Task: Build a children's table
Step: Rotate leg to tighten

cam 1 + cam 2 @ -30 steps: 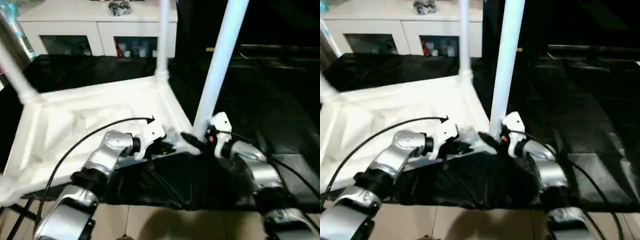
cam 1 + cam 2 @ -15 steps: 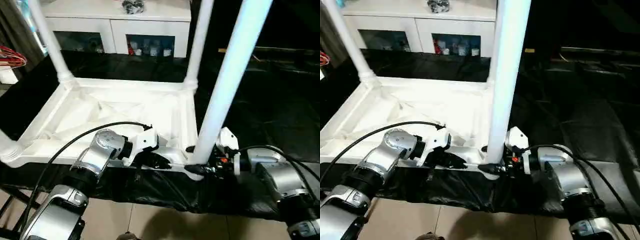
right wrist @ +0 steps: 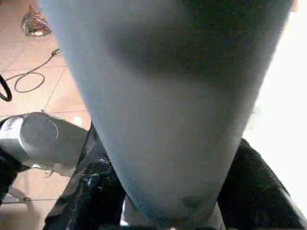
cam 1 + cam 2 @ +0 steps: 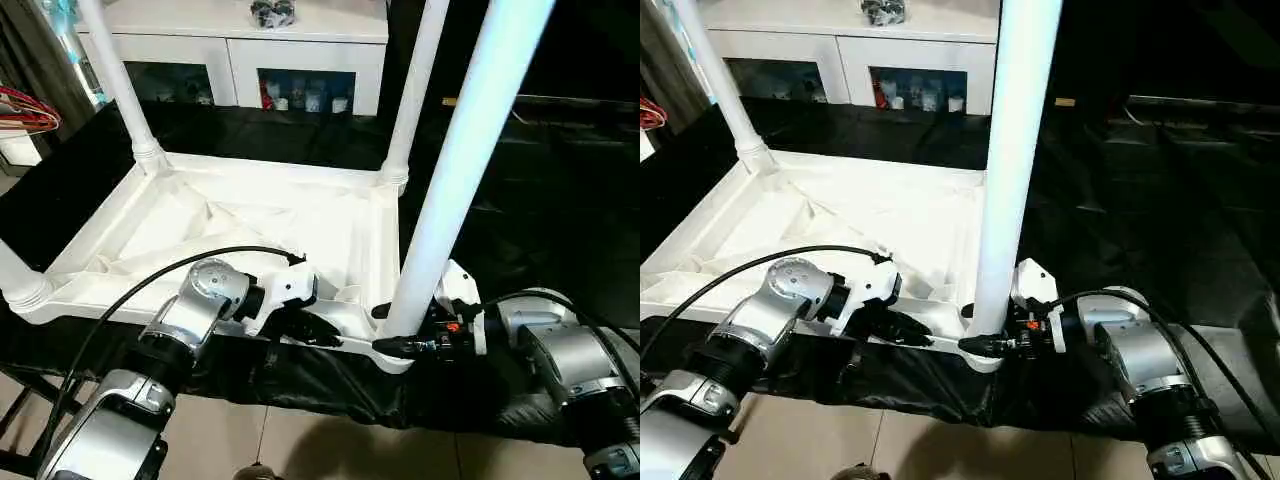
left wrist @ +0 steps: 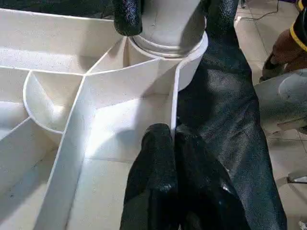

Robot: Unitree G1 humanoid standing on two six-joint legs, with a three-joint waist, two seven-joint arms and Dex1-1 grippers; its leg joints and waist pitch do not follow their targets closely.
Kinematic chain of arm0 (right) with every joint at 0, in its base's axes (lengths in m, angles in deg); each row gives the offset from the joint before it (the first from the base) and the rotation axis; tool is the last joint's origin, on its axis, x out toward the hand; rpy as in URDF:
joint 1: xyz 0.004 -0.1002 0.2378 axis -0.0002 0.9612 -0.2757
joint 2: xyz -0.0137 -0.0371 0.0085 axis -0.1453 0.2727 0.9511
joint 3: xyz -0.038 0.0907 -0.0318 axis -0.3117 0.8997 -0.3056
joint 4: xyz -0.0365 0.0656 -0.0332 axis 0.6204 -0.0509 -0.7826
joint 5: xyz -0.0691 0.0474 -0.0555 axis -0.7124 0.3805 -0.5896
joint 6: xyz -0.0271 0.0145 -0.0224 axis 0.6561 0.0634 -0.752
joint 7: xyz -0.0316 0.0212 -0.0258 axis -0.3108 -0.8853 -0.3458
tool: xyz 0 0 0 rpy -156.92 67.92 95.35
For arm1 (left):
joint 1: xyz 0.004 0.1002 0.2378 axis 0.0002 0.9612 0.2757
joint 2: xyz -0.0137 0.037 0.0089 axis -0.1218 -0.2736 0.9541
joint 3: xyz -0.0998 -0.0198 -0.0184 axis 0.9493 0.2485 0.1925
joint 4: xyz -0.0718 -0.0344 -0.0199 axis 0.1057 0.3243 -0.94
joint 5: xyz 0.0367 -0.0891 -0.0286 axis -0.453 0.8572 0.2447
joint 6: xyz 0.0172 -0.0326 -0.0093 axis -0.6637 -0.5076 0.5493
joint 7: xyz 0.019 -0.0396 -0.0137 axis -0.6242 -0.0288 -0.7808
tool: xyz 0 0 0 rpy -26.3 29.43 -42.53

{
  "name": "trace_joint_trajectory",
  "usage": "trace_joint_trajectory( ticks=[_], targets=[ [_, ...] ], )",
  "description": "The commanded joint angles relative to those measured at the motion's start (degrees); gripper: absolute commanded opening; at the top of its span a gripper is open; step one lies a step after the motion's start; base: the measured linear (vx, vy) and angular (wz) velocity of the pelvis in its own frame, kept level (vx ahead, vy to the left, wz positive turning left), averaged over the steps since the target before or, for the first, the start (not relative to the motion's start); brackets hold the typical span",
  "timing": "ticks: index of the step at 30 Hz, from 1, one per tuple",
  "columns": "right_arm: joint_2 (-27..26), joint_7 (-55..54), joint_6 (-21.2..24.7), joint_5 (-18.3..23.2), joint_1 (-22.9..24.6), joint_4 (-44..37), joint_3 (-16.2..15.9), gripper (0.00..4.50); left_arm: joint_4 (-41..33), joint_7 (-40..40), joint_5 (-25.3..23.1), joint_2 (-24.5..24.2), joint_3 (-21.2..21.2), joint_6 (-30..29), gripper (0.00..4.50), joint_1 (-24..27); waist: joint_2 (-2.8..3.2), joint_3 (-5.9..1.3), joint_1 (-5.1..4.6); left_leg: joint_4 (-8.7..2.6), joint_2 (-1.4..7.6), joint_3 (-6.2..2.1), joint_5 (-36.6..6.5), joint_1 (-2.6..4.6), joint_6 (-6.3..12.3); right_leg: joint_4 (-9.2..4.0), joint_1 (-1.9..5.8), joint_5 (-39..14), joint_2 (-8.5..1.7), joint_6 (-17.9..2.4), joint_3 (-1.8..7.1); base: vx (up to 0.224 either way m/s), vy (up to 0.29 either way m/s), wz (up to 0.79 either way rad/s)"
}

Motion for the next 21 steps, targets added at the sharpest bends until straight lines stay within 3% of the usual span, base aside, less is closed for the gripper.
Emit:
trace_joint_trajectory(
  ticks=[1,6,7,8,9,12,13,14,16,18,20,21],
  targets=[
    [-2.0,4.6,2.3,-0.7,2.9,-1.1,-7.3,2.1,-1.0,-4.8,1.4,1.4,2.1,-0.1,0.0,-2.2,-0.51,-3.04,-0.14,-3.61,2.87,-0.76,-15.9,0.28,2.72,-3.99,2.2,-18.6,-4.07,-10.4,2.97,0.0,0.0,0.0],
    [-5.3,-2.5,2.3,-0.7,2.4,0.8,-4.7,2.04,-0.8,-7.5,1.4,2.3,2.9,-0.7,0.0,-2.3,-0.45,-2.9,-0.43,-3.78,2.78,-0.84,-17.1,0.26,2.04,-4.06,2.22,-19.5,-4.05,-10.5,2.84,0.0,0.0,0.0],
    [-8.1,-9.6,1.9,-2.1,1.2,4.0,-2.9,2.04,-0.1,-10.7,0.9,3.2,3.5,-1.3,0.0,-2.9,-0.46,-2.86,-0.54,-3.81,2.76,-0.86,-18.1,0.36,1.77,-4.26,2.18,-21.2,-4.06,-10.0,2.83,0.0,0.0,0.0],
    [-8.6,-11.0,1.9,-2.3,1.0,4.6,-2.6,2.02,0.1,-11.4,0.8,3.4,3.7,-1.4,0.0,-3.0,-0.27,-2.62,-0.89,-3.98,2.7,-0.91,-19.5,0.38,0.97,-4.43,1.85,-23.2,-4.12,-9.8,2.84,0.0,0.0,0.0],
    [-10.1,-14.8,1.9,-3.1,0.4,6.2,-1.7,2.0,0.5,-13.2,0.5,3.9,4.0,-1.7,0.0,-3.4,-0.44,-2.55,-1.37,-4.14,2.51,-1.24,-21.0,0.42,0.14,-4.74,2.14,-26.6,-4.21,-8.6,2.56,0.0,0.0,0.0],
    [-11.4,-17.9,1.0,-3.8,0.0,7.6,-0.9,1.97,0.7,-14.7,0.4,4.4,4.3,-2.0,0.0,-3.6,-0.43,-2.52,-2.2,-4.09,2.41,-1.32,-22.1,0.68,-0.36,-5.21,1.78,-29.3,-4.33,-7.4,2.62,0.0,0.0,0.0],
    [-13.5,-23.5,0.9,-4.4,-1.1,9.9,0.6,1.96,0.7,-16.7,0.3,5.5,4.6,-2.5,0.0,-3.7,-0.46,-2.5,-2.36,-4.16,2.39,-1.43,-22.0,0.44,-0.06,-5.24,2.0,-29.4,-4.21,-6.9,2.57,0.0,0.0,0.0],
    [-15.9,-28.7,0.8,-4.4,-2.0,11.8,2.4,1.96,0.7,-19.0,-0.1,6.7,4.7,-2.8,0.0,-3.7,-0.25,-2.45,-2.73,-4.19,2.36,-1.45,-22.7,0.57,-0.49,-5.31,1.63,-30.2,-4.3,-6.9,2.56,0.0,0.0,0.0],
    [-18.9,-35.9,0.9,-4.7,-3.2,14.1,4.6,1.95,0.8,-22.7,-0.7,8.5,4.9,-3.4,0.0,-3.7,-0.38,-2.63,-3.44,-4.14,2.26,-1.55,-22.4,0.64,-0.91,-5.4,1.65,-29.2,-4.2,-7.0,2.49,0.0,0.0,0.0],
    [-21.0,-41.4,0.8,-5.1,-4.0,15.5,6.0,1.95,0.9,-25.6,-1.1,9.9,5.2,-3.9,0.0,-3.7,-0.07,-2.72,-3.65,-4.11,2.33,-1.42,-21.8,0.74,-0.8,-5.09,1.49,-26.6,-4.05,-7.9,2.72,0.0,0.0,0.0],
    [-23.0,-47.1,0.7,-5.6,-4.9,17.4,7.4,1.95,1.2,-29.4,-1.7,11.6,5.4,-4.6,0.0,-3.5,-0.29,-2.88,-3.68,-4.01,2.27,-1.15,-20.8,0.69,-0.46,-4.78,1.62,-22.6,-3.85,-8.8,2.84,0.0,0.0,0.0],
    [-23.3,-47.9,0.7,-5.7,-5.1,17.8,7.7,1.95,1.2,-30.1,-1.8,11.9,5.4,-4.7,0.0,-3.5,-0.12,-2.89,-3.68,-3.98,2.28,-1.11,-20.5,0.67,-0.35,-4.68,1.58,-21.7,-3.88,-9.2,2.91,0.0,0.0,0.0]
  ],
)
